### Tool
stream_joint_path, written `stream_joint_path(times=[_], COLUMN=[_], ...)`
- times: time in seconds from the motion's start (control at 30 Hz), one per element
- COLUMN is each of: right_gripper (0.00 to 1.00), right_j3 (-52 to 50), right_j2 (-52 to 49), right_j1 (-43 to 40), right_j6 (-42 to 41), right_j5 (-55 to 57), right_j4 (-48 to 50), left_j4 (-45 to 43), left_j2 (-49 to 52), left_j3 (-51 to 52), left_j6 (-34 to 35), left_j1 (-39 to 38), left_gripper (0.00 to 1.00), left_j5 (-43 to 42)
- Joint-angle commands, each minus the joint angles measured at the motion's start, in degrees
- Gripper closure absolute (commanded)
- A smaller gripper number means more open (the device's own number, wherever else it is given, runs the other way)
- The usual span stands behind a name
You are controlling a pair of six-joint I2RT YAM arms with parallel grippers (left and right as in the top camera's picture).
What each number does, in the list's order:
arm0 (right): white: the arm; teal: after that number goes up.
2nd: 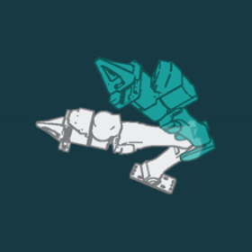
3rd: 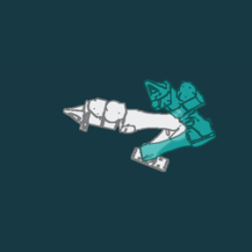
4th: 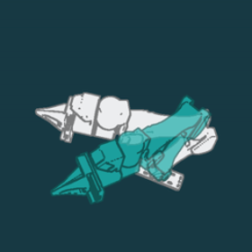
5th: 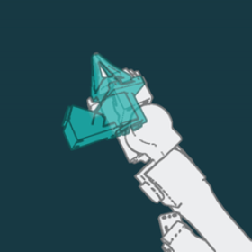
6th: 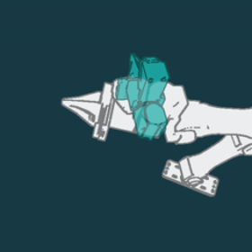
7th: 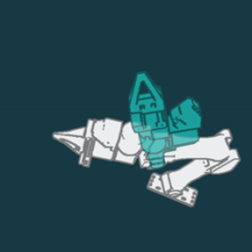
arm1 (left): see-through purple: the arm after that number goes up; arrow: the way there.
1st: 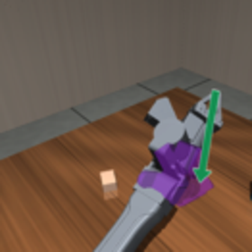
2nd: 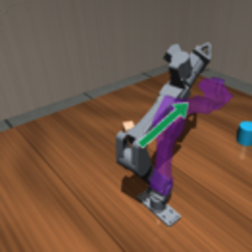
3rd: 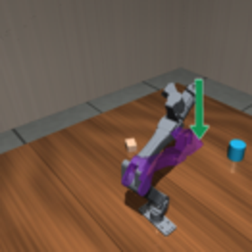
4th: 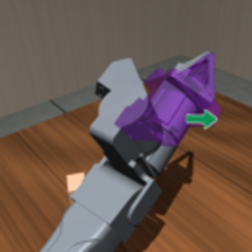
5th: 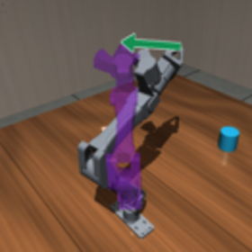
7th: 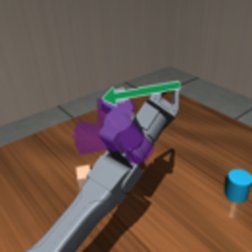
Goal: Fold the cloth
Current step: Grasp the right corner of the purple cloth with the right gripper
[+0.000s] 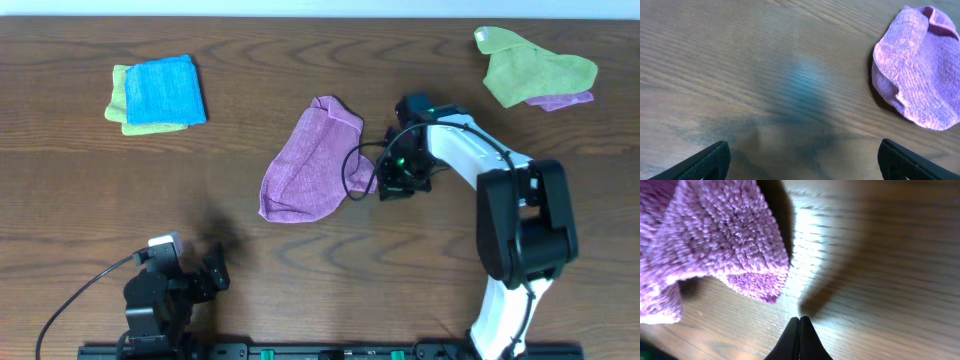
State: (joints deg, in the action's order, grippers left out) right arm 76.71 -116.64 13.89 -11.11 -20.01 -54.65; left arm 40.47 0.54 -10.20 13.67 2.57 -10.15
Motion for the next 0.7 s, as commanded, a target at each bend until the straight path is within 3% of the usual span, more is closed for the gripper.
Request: stream_joint_path(times=[0.0,0.03,0.1,0.27,0.4,0.67], right_gripper=[0.99,0.97,0.7,0.55,0.49,0.52], right_j3=[-0.15,-0.15,-0.15,-0.17,-0.17,-0.17], right_j2=[5.62,6.58,7.61,6.88,6.8,3.8], right_j1=[-1.14,-1.22,-1.18,-1.07,-1.11,-1.05], right_j6=[1.55,1.62,3.48,5.88,6.95,6.95], right_j5=[2.69,3.21,3.26,2.95,1.55,-0.79], right_j4=[-0.59,-0.63,0.57,6.36,8.72,10.49], left_j4=[-0.02,-0.02,0.0,0.0,-0.02,-0.02], left_j2=[-0.33,-0.33,-0.33,-0.33,-0.33,-0.33], left_j3=[0.7,0.7,0.7,0.7,0.7,0.7], left_j6=[2.29,2.29,2.29,2.29,2.29,2.29], left_j1=[-0.07,-0.07,-0.07,-0.07,-0.07,-0.07], left_gripper=[0.05,0.05,0.05,0.05,0.05,0.05], left_j5=[-0.44,-0.44,-0.44,-0.44,-0.44,-0.42])
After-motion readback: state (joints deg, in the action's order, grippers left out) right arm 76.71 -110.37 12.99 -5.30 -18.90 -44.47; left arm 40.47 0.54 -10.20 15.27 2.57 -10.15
